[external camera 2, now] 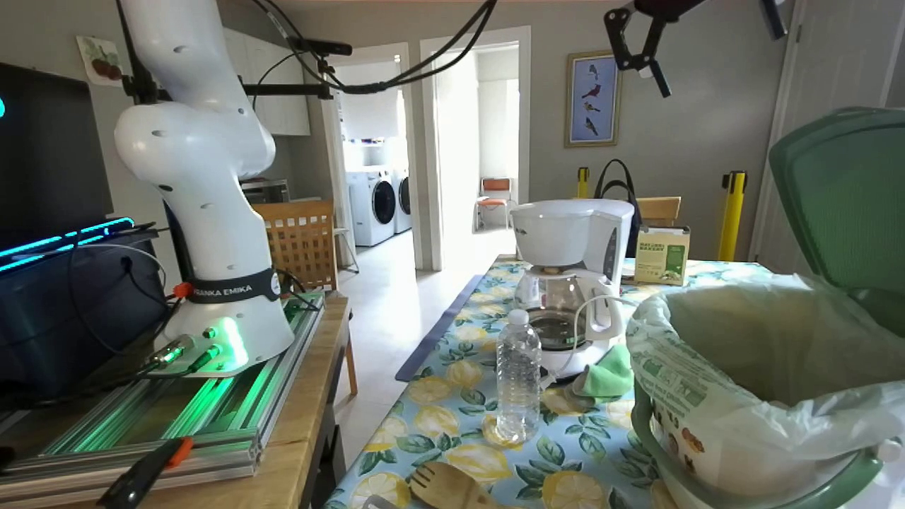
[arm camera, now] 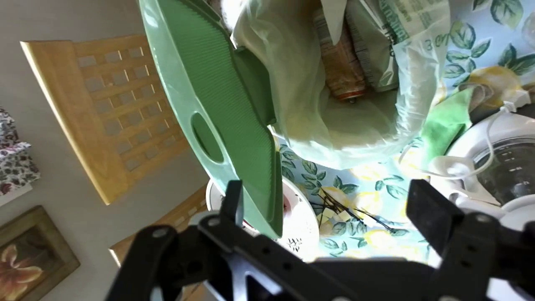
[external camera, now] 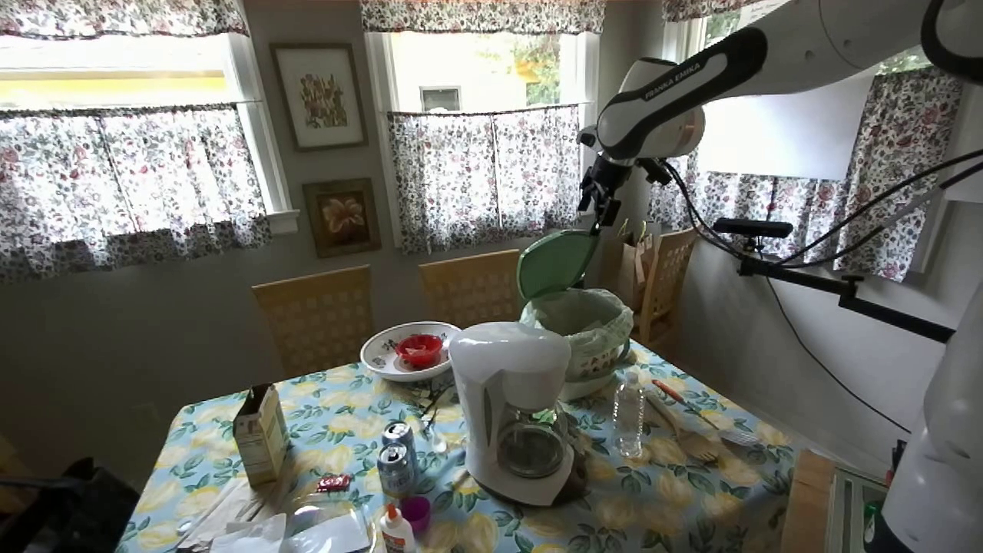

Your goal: Put the two metal cans into the bin

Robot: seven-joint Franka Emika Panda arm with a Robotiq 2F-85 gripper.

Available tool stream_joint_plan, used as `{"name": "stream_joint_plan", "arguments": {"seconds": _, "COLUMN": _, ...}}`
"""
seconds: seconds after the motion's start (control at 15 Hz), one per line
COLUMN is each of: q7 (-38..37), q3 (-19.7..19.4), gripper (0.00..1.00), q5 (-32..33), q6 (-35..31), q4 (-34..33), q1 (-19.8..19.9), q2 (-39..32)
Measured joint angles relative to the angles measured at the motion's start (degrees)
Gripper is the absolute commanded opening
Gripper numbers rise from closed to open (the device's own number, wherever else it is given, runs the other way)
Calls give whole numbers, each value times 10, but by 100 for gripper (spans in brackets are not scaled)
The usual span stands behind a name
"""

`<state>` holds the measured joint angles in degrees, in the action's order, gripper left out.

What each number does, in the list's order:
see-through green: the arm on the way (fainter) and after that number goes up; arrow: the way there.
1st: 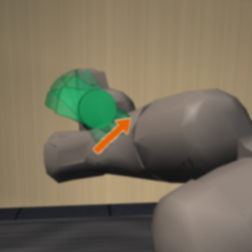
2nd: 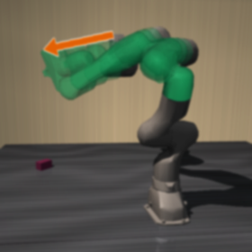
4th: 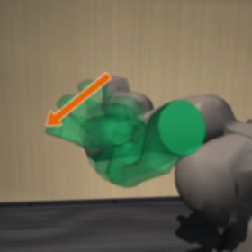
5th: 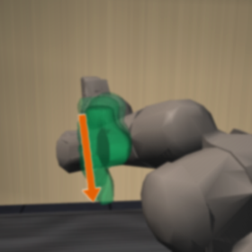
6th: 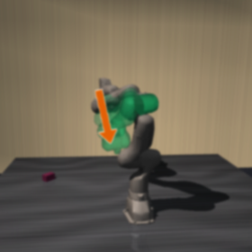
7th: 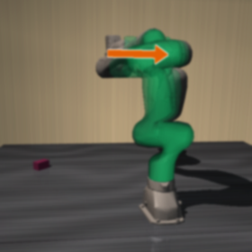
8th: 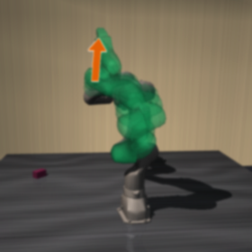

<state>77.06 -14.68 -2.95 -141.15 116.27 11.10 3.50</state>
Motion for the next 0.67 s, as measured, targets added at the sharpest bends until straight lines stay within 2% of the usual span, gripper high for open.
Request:
{"name": "stream_joint_plan", "arguments": {"seconds": 0.47, "q7": -2, "q3": -5, "gripper": 100, "q5": 0, "q6": -11, "q4": 1, "q1": 8, "q2": -3}}
{"name": "stream_joint_plan", "arguments": {"seconds": 0.67, "q7": -2, "q3": -5, "gripper": 100, "q5": 13, "q6": -57, "q4": 5, "q1": 8, "q2": -17}}
